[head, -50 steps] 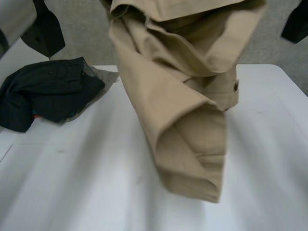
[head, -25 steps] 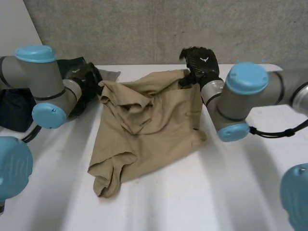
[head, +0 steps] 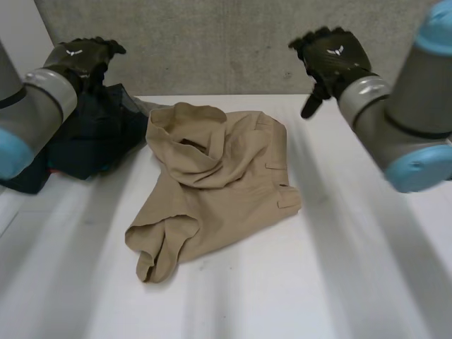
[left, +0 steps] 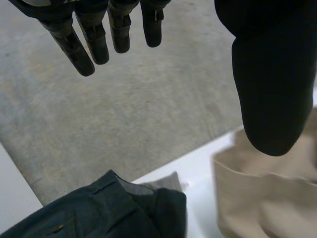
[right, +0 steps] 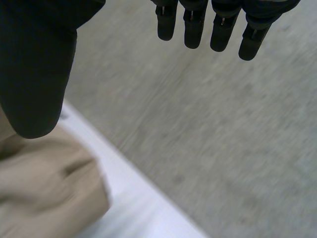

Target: Fold the laundry.

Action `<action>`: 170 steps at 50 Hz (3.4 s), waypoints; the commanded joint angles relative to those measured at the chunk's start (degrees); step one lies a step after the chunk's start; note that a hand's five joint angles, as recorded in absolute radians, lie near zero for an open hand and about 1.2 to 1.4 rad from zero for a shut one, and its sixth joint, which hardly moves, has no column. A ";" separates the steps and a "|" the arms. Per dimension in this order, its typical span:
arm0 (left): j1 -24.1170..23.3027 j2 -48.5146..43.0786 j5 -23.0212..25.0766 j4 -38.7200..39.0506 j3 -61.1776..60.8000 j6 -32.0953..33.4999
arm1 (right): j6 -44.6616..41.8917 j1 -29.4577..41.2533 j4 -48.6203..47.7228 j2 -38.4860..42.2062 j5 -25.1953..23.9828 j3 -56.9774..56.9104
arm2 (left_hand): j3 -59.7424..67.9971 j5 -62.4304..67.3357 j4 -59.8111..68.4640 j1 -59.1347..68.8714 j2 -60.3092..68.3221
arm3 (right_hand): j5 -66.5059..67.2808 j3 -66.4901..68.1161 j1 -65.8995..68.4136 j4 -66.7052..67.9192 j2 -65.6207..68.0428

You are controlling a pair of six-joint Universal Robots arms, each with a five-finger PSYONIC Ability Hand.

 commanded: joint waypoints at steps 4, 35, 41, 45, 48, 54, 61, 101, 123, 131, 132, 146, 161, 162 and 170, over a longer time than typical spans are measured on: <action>-1.92 13.09 1.70 0.90 -21.33 15.83 | -4.04 -4.90 16.27 -7.80 -10.03 13.58 | -1.94 -3.21 -1.38 -1.22 -1.73 | -2.66 -1.96 -2.62 -2.29 -1.77; -9.14 5.27 1.53 0.10 -39.19 7.92 | -9.75 1.08 -9.03 -0.24 -14.78 34.68 | 15.94 14.67 16.49 16.66 16.15 | 20.22 20.93 20.26 20.59 21.11; -4.39 5.54 0.38 4.84 -39.01 11.44 | -9.67 2.74 -16.14 3.00 -12.50 33.11 | 11.08 9.81 11.63 11.80 11.29 | 17.20 17.91 17.24 17.57 18.09; -2.46 5.01 1.61 5.20 -39.01 13.63 | -9.84 3.54 -17.30 6.77 -11.09 29.95 | 9.71 8.44 10.27 10.43 9.92 | 17.02 17.73 17.06 17.39 17.91; -1.48 4.66 2.40 5.29 -38.92 14.69 | -9.84 3.89 -17.30 8.98 -9.86 28.10 | 8.20 6.93 8.76 8.92 8.41 | 17.52 18.23 17.56 17.89 18.41; -0.43 2.81 2.76 7.57 -38.22 17.07 | -9.49 5.38 -18.70 12.67 -6.43 24.05 | 7.69 6.42 8.25 8.41 7.90 | 20.55 21.25 20.59 20.92 21.44; 0.71 2.90 3.89 8.46 -38.40 17.16 | -8.27 7.40 -20.99 14.87 -3.01 20.98 | 8.87 7.60 9.42 9.58 9.08 | 28.60 29.30 28.64 28.97 29.49; 5.73 3.69 5.22 11.62 -36.82 15.57 | -6.50 4.86 -9.58 5.91 -2.47 20.97 | 68.06 66.79 68.61 68.78 68.27 | 67.34 68.04 67.38 67.71 68.23; 2.30 33.58 13.56 -8.77 -10.02 -1.21 | -1.58 -5.43 11.26 -17.83 -7.84 -0.73 | 68.06 66.79 68.62 68.78 68.27 | 67.34 68.04 67.38 67.71 68.23; 0.36 17.24 12.07 -9.39 -1.05 -1.12 | 0.79 -5.95 11.27 -11.59 -7.40 -3.28 | 68.06 66.79 68.62 68.78 68.27 | 67.34 68.04 67.38 67.71 68.23; 0.28 15.40 11.72 -9.21 0.00 -0.95 | 0.97 -5.95 11.00 -10.71 -7.22 -3.37 | 68.06 66.79 68.62 68.78 68.27 | 67.34 68.04 67.38 67.71 68.23; -1.04 -2.47 7.50 10.63 32.00 -3.49 | 10.54 -4.02 -32.03 0.99 0.68 -11.99 | 68.06 66.79 68.62 68.78 68.27 | 67.34 68.04 67.38 67.71 68.23; -0.43 4.92 6.89 19.36 10.31 -10.80 | 13.71 -4.19 -26.89 -2.27 0.96 -6.28 | 68.06 66.79 68.62 68.78 68.27 | 67.34 68.04 67.38 67.71 68.23; -0.52 5.18 6.97 19.35 8.29 -10.44 | 13.71 -4.37 -25.58 -2.18 0.69 -5.23 | 68.06 66.79 68.62 68.78 68.27 | 67.34 68.04 67.38 67.71 68.23; -2.09 5.36 9.08 18.65 -16.40 -8.42 | 12.05 -6.13 -18.97 -1.04 -5.54 12.43 | 68.06 66.79 68.62 68.78 68.27 | 67.34 68.04 67.38 67.71 68.23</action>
